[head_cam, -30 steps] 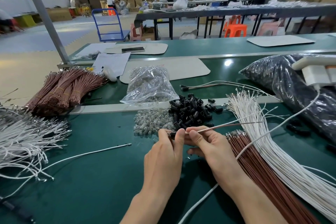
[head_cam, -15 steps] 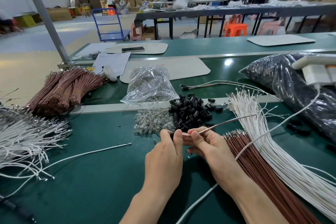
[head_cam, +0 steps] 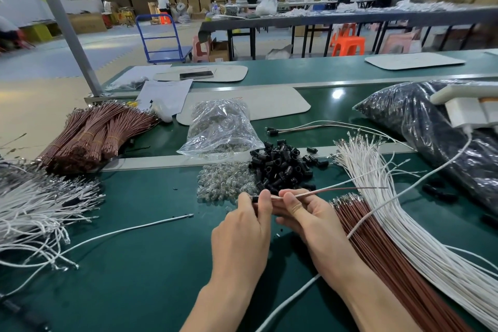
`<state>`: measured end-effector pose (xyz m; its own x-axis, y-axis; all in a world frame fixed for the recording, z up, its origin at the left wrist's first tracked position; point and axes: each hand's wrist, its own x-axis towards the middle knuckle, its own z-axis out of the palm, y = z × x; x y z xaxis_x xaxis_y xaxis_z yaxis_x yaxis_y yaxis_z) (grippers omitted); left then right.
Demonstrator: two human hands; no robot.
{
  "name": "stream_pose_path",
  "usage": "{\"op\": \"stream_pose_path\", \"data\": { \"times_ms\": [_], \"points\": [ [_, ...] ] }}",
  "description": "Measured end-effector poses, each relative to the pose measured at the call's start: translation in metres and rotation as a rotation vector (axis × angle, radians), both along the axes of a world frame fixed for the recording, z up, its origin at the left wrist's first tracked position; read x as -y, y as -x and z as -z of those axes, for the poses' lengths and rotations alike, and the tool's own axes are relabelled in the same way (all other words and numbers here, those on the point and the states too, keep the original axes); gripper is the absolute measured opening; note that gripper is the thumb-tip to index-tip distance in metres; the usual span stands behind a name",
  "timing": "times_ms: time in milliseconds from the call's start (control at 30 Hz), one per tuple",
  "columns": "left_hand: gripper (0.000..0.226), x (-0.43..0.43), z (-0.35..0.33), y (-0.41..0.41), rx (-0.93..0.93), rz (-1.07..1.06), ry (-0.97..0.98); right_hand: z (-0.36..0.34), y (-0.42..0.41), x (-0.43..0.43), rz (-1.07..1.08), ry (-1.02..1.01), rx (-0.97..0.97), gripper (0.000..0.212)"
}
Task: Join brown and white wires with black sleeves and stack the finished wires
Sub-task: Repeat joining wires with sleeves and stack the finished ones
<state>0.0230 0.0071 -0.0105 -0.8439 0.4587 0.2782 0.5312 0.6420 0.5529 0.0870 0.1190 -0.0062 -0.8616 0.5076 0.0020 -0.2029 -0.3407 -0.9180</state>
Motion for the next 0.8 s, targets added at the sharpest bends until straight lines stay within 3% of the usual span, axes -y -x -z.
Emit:
{"op": "stream_pose_path", "data": {
  "times_ms": [467,667,800],
  "points": [
    [0.064,0.0,0.001,-0.001,0.036,0.018,-0.011,-0.004,0.0,0.0,-0.05,0.073,-0.011,0.022],
    [0.069,0.006,0.003,0.0,0.205,0.01,-0.348,-0.009,0.001,0.002,-0.004,0.111,0.003,0.017],
    [0.052,0.004,-0.001,0.003,0.3,0.071,-0.537,-0.012,0.001,0.003,-0.014,0.097,0.008,0.026]
  ]
}}
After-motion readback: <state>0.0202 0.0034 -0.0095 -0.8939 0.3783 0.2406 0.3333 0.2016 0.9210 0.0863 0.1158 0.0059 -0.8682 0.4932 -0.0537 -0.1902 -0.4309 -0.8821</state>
